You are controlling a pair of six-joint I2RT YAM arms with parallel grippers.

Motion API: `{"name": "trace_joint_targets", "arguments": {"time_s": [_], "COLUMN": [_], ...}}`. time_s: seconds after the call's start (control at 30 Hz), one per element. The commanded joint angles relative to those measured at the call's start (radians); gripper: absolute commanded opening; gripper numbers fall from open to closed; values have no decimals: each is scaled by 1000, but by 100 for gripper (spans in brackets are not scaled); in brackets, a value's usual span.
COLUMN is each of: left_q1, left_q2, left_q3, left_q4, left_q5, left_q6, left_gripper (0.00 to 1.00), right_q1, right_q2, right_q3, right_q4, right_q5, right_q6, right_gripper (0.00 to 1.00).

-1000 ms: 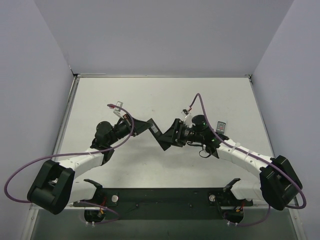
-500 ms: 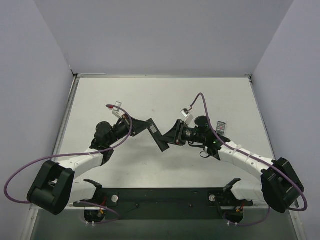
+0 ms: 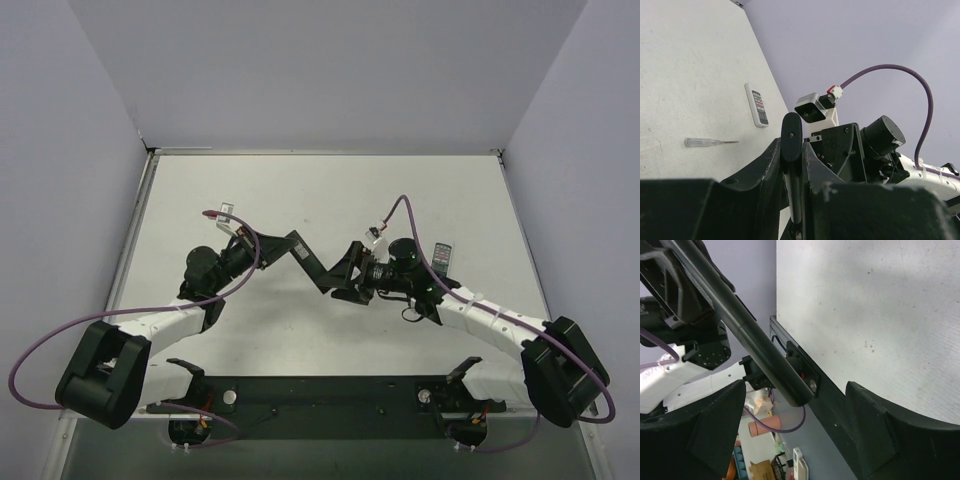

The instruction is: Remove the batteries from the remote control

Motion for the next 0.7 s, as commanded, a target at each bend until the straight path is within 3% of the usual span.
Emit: {"name": "trace_joint_targets", "arguments": {"time_s": [0.0, 0.43, 0.57, 0.67], "left_q1": [3, -3, -2, 0], "left_q2": [4, -6, -8, -9], "left_q3": [-9, -22, -21, -19], "left_q4": [105, 111, 109, 103], "left_q5": [-23, -36, -37, -45], "left_q6": [-3, 7, 7, 10], "left_gripper": [0, 0, 0, 0], "right_q1": [-4, -4, -4, -6], "right_q2": [33, 148, 163, 160], "right_q3": [69, 124, 115, 91], "right_q4": [92, 115, 141, 155], "right_q5": [12, 33, 29, 19], "right_q6": [96, 177, 179, 171], "right_gripper": [75, 67, 40, 31]}}
